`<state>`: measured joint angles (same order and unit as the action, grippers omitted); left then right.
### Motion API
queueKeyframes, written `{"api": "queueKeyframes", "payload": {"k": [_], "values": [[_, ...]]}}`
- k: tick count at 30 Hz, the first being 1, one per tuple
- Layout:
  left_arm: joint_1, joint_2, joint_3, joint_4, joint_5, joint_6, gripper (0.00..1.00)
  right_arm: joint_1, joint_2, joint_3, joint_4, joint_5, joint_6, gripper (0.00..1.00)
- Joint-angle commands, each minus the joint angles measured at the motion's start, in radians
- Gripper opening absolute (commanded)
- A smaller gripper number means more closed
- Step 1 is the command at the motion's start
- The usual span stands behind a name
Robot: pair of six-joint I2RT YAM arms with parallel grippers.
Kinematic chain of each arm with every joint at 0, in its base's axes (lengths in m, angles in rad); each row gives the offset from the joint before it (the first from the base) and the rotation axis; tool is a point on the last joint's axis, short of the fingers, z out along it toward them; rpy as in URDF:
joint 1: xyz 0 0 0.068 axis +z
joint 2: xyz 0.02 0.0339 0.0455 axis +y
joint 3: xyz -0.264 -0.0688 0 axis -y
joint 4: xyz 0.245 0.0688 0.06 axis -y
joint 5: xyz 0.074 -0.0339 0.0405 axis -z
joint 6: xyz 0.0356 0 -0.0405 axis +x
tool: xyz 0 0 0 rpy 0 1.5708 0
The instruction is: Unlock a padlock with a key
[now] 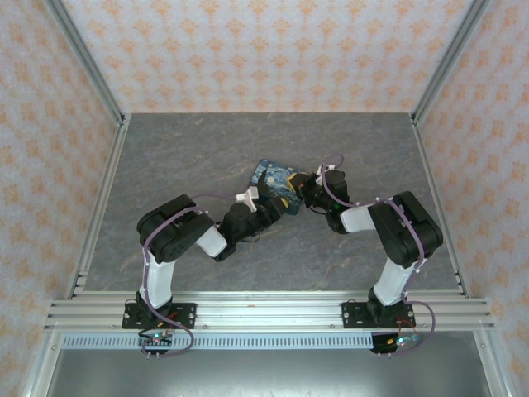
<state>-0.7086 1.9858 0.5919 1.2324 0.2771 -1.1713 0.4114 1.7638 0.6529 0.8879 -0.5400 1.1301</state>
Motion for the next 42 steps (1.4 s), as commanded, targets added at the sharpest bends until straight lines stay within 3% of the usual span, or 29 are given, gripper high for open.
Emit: {"api": "queueKeyframes", "payload": {"k": [1, 11, 21, 42], "values": [[-0.017, -0.029, -0.017, 0.056, -0.059, -0.018, 0.71, -0.003, 0.028, 0.008, 0.021, -0.008, 0.007, 0.0], [-0.02, -0.035, -0.046, 0.068, -0.152, -0.058, 0.65, -0.002, 0.032, 0.001, 0.027, -0.009, 0.008, 0.0], [-0.027, 0.008, -0.016, 0.06, -0.153, -0.074, 0.61, -0.002, 0.041, -0.001, 0.038, -0.008, 0.011, 0.0], [-0.054, 0.004, 0.009, -0.284, -0.285, -0.064, 0.44, -0.002, 0.048, 0.007, 0.039, -0.008, 0.02, 0.0]]}}
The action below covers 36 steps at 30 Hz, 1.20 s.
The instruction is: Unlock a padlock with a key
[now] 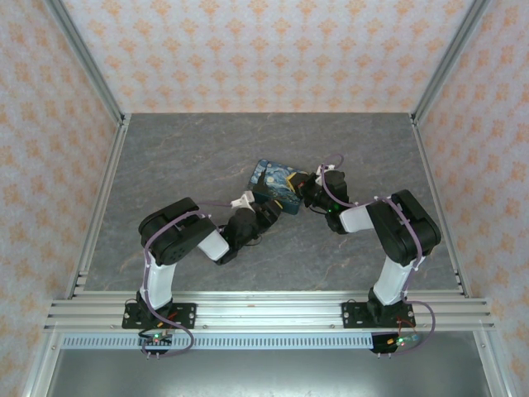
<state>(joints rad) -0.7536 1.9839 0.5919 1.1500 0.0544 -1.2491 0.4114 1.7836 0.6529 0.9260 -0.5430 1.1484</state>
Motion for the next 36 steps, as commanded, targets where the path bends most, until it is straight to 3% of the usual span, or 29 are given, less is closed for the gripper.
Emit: {"api": "queueKeyframes", "payload": {"k": [1, 18, 36], "values": [[-0.009, 0.003, 0.012, -0.222, -0.064, 0.018, 0.44, -0.003, 0.028, 0.007, 0.0, -0.005, 0.001, 0.0], [-0.014, -0.027, 0.073, -0.449, -0.113, 0.089, 0.35, -0.003, 0.033, 0.01, 0.002, -0.006, 0.007, 0.0], [-0.015, 0.015, 0.054, -0.336, -0.151, 0.047, 0.26, -0.002, 0.034, -0.001, 0.015, -0.008, 0.011, 0.0]]}}
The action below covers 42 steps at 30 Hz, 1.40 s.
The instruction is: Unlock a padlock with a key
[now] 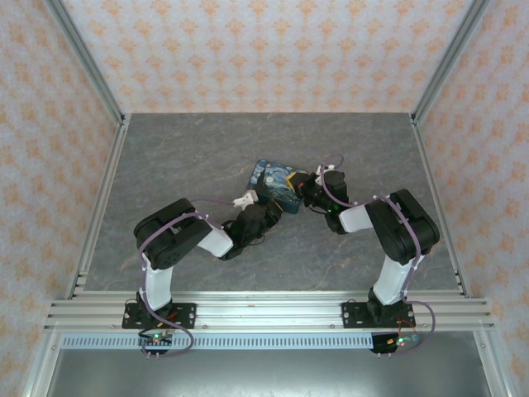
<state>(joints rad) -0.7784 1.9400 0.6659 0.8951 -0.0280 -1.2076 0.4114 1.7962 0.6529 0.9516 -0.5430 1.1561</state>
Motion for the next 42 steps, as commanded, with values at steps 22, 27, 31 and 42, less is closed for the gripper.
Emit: {"api": "queueKeyframes", "payload": {"k": [22, 27, 31, 42], "values": [[0.064, -0.125, -0.042, -0.218, 0.15, -0.019, 0.0, -0.003, -0.303, -0.098, -0.131, -0.111, -0.03, 0.0], [0.103, -0.167, -0.022, -0.256, 0.286, 0.031, 0.0, 0.007, -0.421, -0.215, -0.139, -0.134, -0.026, 0.0], [0.121, -0.201, -0.007, -0.304, 0.355, 0.069, 0.0, 0.048, -0.491, -0.289, -0.142, -0.124, -0.028, 0.0], [0.151, -0.273, -0.018, -0.363, 0.441, 0.132, 0.0, 0.161, -0.504, -0.36, -0.143, -0.04, -0.069, 0.0]]}}
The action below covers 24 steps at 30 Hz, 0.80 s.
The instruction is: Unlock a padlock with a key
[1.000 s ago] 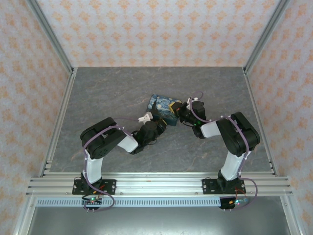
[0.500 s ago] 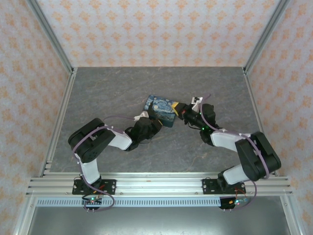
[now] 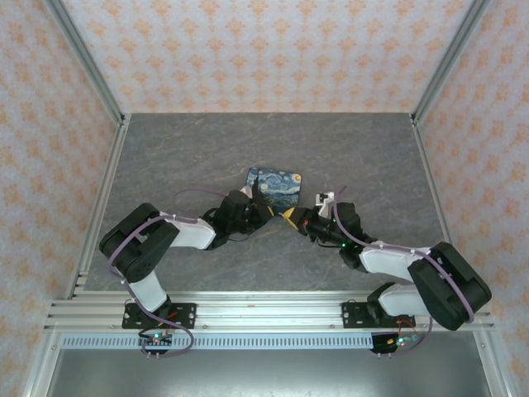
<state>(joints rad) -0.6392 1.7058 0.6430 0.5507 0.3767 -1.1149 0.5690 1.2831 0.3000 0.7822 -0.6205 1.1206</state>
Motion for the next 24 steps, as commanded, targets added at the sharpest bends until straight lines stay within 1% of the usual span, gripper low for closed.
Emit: {"api": "queueKeyframes", "payload": {"k": [1, 9, 13, 18, 24], "values": [[0.013, -0.042, 0.001, -0.02, 0.038, 0.038, 0.0, 0.004, 0.019, -0.003, 0.031, 0.036, -0.037, 0.0], [0.012, -0.079, -0.029, 0.023, 0.075, 0.046, 0.0, 0.004, 0.134, 0.019, 0.118, 0.031, -0.023, 0.0], [0.015, -0.1, -0.037, 0.039, 0.089, 0.048, 0.0, 0.003, 0.139, 0.018, 0.13, 0.037, -0.012, 0.0], [0.027, -0.107, -0.063, 0.113, 0.076, -0.024, 0.0, 0.003, 0.106, 0.015, 0.114, 0.055, 0.004, 0.0], [0.029, -0.109, -0.093, 0.203, 0.02, -0.126, 0.0, 0.003, 0.061, -0.001, 0.109, 0.104, 0.062, 0.0]]}}
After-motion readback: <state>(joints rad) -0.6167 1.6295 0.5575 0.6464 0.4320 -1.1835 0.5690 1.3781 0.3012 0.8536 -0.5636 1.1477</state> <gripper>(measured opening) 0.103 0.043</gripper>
